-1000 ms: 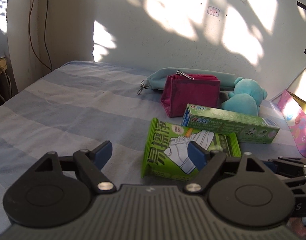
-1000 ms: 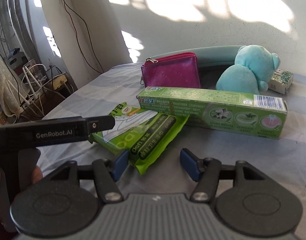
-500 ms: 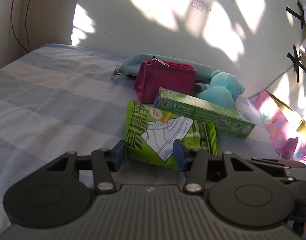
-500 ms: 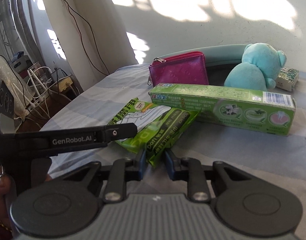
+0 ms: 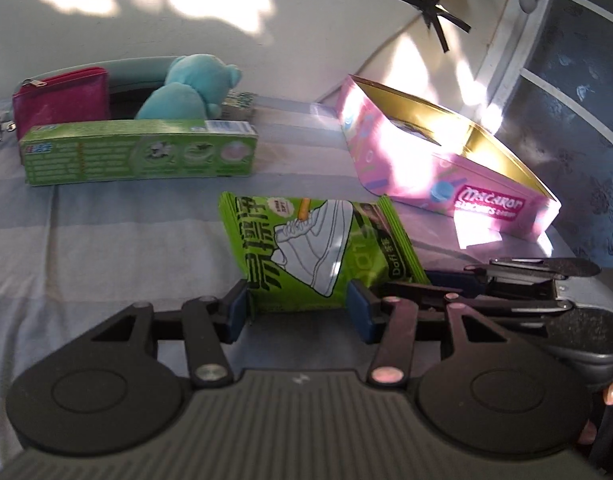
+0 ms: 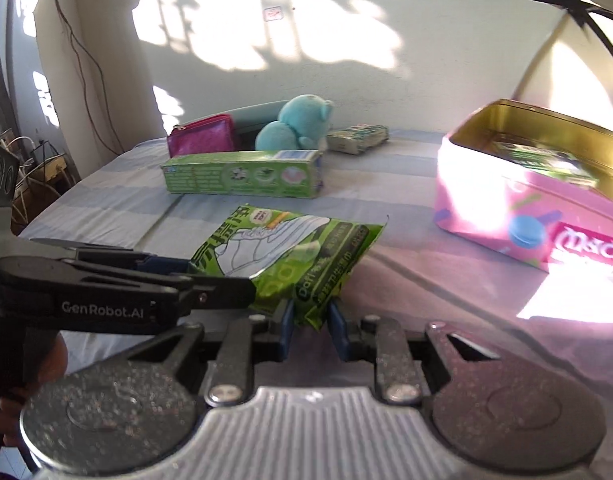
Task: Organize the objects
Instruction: 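Grasp the green wipes pack with the left tool, then lower the green wipes pack into the pink tin and open the left tool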
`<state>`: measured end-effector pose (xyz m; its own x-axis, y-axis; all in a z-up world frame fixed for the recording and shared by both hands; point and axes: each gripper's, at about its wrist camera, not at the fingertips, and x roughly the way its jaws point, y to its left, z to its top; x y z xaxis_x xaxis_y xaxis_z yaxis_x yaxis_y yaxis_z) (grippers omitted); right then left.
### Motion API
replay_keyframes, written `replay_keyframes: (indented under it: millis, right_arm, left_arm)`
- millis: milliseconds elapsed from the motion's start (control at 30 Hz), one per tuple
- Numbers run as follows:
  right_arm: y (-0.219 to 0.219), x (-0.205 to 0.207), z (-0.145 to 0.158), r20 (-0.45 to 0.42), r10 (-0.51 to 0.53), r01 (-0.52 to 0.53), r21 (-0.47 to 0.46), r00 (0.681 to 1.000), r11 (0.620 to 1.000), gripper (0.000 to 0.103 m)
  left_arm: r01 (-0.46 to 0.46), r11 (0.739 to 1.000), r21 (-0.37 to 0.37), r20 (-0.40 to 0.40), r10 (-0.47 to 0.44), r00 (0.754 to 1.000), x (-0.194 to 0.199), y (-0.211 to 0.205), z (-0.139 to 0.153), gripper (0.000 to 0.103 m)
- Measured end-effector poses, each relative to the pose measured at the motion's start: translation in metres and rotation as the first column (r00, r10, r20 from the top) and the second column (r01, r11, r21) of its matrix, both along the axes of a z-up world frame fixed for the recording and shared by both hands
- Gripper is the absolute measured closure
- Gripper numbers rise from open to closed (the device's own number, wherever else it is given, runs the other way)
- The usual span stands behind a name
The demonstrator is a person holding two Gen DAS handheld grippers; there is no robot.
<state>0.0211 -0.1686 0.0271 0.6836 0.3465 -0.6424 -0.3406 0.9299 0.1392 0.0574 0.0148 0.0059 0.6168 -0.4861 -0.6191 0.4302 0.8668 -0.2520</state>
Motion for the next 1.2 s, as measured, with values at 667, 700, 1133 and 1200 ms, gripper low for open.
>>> replay_keyframes:
  millis: [667,700,1133,1200]
  right_arm:
    - [-0.075,0.009,-0.016,-0.029,-0.042,0.048,0.264,0.999,0.963,0.074]
    - [-0.072,0.006,-0.014,-0.007,-0.039,0.04,0.234,0.999,0.971,0.076]
    - [-0.152,-0.007,0.055,0.408,-0.298,0.265,0.136,0.863,0.955,0.078]
    - [-0.17,0.003,0.053,0.394,-0.348,0.323,0.129,0.851,0.937,0.078]
  left_arm:
    - [0.041,0.996,-0.076,-0.137,-0.051,0.989,0.03,-0.029,0.004,0.053]
    - [0.048,0.996,-0.074,-0.143,-0.058,0.988,0.028,-0.035,0.008,0.053]
    - [0.294,0.953,-0.076,0.072,-0.288,0.955,0.068,-0.163,0.08,0.053]
    - [0.325,0.943,-0.072,0.045,-0.323,0.945,0.081,-0.191,0.074,0.053]
